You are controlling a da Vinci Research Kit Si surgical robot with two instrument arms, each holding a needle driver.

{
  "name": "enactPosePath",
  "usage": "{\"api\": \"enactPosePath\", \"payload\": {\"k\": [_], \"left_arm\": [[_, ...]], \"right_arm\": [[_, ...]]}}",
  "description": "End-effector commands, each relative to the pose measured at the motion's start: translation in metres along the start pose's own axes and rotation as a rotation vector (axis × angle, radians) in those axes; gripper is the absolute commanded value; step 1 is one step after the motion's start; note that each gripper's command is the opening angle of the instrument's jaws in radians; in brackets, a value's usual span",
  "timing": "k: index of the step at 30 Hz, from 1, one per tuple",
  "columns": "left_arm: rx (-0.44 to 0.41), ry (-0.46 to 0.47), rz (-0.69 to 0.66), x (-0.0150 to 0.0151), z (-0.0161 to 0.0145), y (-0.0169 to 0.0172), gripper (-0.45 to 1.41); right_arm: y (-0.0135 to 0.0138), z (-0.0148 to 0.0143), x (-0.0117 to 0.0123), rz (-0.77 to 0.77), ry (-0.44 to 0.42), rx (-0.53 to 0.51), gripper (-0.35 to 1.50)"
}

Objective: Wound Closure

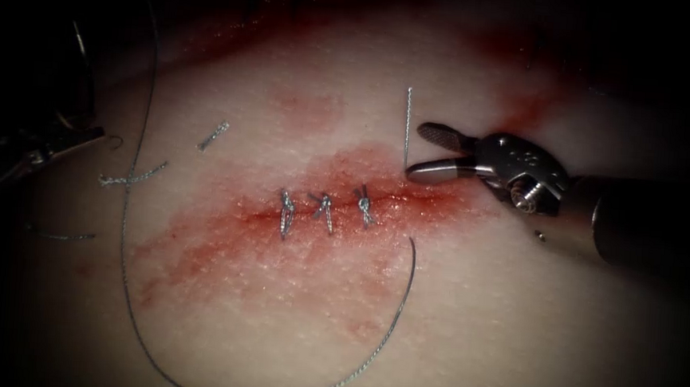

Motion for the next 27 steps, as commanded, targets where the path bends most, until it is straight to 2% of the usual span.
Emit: {"api": "enactPosePath", "payload": {"k": [1, 5, 10, 11, 13, 17, 21, 27], "left_arm": [[-0.001, 0.001, 0.0, -0.0001, 0.0008, 0.0003, -0.27], [-0.001, 0.001, 0.0, -0.0001, 0.0009, 0.0003, -0.28], [0.001, 0.001, 0.013, -0.0003, 0.001, 0.0003, -0.3], [0.002, 0.002, 0.014, -0.0003, 0.0011, 0.0003, -0.32], [0.0, 0.003, 0.014, -0.0004, 0.0011, 0.0004, -0.32], [0.0, 0.003, 0.014, -0.0003, 0.0012, 0.0004, -0.32], [-0.001, 0.004, 0.013, -0.0003, 0.0012, 0.0005, -0.32], [-0.004, 0.006, 0.013, -0.0002, 0.0013, 0.0006, -0.32]], "right_arm": [[0.0, 0.0014, -0.0003, 0.003, 0.005, -0.003, 1.06], [-0.0004, 0.002, 0.0, 0.013, 0.002, 0.003, 1.06], [-0.0012, 0.0029, 0.0004, 0.022, -0.003, 0.014, 0.93], [-0.0013, 0.0031, 0.0006, 0.023, -0.007, 0.014, 0.63], [-0.0015, 0.0031, 0.0008, 0.027, 0.009, 0.029, -0.35], [-0.0016, 0.0028, 0.0019, -0.066, 0.057, 0.036, -0.35], [-0.0018, 0.0021, 0.0038, -0.09, 0.104, 0.03, -0.35], [-0.003, 0.0012, 0.0059, -0.112, 0.129, 0.038, -0.35]]}}
